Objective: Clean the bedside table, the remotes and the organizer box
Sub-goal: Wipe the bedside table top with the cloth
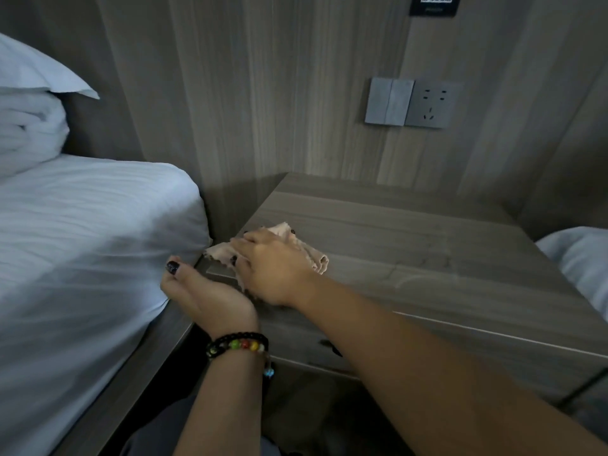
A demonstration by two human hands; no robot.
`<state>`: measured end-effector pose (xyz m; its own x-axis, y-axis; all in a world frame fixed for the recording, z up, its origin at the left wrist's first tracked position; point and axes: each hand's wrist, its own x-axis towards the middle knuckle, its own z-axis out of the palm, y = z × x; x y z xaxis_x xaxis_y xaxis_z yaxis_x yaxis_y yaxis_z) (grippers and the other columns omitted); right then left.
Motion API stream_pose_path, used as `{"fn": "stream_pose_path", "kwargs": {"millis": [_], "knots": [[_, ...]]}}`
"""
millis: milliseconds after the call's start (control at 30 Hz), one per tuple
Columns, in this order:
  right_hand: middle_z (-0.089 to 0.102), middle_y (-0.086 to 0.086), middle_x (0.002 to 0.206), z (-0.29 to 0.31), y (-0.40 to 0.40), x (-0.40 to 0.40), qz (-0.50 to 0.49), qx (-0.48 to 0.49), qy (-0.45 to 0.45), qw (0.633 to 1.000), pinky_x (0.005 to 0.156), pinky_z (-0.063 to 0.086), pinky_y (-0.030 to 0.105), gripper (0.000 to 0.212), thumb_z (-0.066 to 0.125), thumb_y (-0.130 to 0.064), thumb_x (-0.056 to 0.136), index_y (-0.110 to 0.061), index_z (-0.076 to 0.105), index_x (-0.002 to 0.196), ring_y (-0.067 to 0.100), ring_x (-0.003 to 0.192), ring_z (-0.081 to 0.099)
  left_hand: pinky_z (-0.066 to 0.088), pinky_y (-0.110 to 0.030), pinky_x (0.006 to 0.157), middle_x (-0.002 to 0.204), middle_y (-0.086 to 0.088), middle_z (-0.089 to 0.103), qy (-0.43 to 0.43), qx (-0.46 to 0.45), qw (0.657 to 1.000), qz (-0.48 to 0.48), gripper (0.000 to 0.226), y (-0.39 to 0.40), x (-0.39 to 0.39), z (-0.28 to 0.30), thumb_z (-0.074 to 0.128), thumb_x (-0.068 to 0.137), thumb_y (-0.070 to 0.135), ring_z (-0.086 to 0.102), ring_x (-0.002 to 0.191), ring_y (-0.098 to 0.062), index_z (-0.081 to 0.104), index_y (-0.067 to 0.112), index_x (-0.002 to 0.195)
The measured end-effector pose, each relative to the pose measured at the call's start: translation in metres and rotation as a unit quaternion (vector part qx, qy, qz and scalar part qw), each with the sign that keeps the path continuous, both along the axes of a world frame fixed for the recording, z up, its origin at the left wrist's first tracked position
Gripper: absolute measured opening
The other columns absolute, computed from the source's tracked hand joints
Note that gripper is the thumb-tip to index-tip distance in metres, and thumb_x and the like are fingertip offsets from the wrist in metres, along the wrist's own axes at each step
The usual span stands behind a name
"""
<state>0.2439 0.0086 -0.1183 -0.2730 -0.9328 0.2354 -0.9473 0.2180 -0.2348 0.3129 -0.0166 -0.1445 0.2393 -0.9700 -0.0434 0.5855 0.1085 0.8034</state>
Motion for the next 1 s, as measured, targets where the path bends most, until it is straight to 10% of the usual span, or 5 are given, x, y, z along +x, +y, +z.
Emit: {"fn": "stream_pose_path", "kwargs": {"millis": [500,733,833,900,1000], "knots": [[0.071,0.001,0.104,-0.026,0.122,-0.016,-0.063,-0.203,0.078,0.974,0.084,0.055,0.038,0.042,0.038,-0.012,0.077,-0.016,0.067,0.107,0.023,0.100,0.067,0.025,-0.046,0.115,0.136,0.002,0.056,-0.247,-0.204,0.946,-0.048,0.051,0.033,-0.022,-0.003,0.021,0.093,0.037,0.043,0.133,-0.014,0.068,0.021,0.103],[0.056,-0.011,0.056,0.009,0.196,-0.033,-0.189,-0.516,-0.190,0.814,0.048,0.044,0.021,0.023,0.046,-0.003,0.096,-0.021,0.059,0.089,0.004,0.046,0.052,0.032,-0.051,0.108,0.134,-0.011,0.058,-0.380,-0.278,0.882,-0.030,0.061,0.041,-0.040,-0.004,0.019,0.093,0.039,0.047,0.132,-0.028,0.067,0.006,0.111],[0.064,-0.008,0.069,0.022,0.217,-0.060,-0.258,-0.449,-0.121,0.847,0.082,0.051,0.038,0.020,0.041,-0.021,0.102,-0.026,0.053,0.086,0.014,0.071,0.066,0.028,-0.050,0.108,0.136,-0.007,0.057,-0.428,-0.270,0.862,-0.028,0.056,0.042,-0.044,-0.005,0.020,0.092,0.037,0.047,0.132,-0.026,0.066,0.011,0.112],[0.066,0.003,0.095,0.021,0.218,-0.080,-0.322,-0.325,-0.096,0.884,0.112,0.019,0.059,0.023,0.035,-0.023,0.102,-0.027,0.046,0.083,0.031,0.117,0.056,0.026,-0.049,0.107,0.137,-0.005,0.056,-0.439,-0.276,0.855,-0.025,0.052,0.041,-0.044,-0.007,0.022,0.092,0.034,0.047,0.132,-0.024,0.065,0.014,0.113],[0.061,0.011,0.116,0.018,0.204,-0.089,-0.390,-0.121,-0.112,0.906,0.113,0.001,0.064,0.027,0.031,-0.026,0.101,-0.019,0.057,0.099,0.031,0.139,0.031,0.023,-0.046,0.107,0.139,-0.003,0.054,-0.448,-0.281,0.848,-0.026,0.053,0.040,-0.043,-0.009,0.021,0.092,0.036,0.045,0.133,-0.022,0.064,0.016,0.114]]}}
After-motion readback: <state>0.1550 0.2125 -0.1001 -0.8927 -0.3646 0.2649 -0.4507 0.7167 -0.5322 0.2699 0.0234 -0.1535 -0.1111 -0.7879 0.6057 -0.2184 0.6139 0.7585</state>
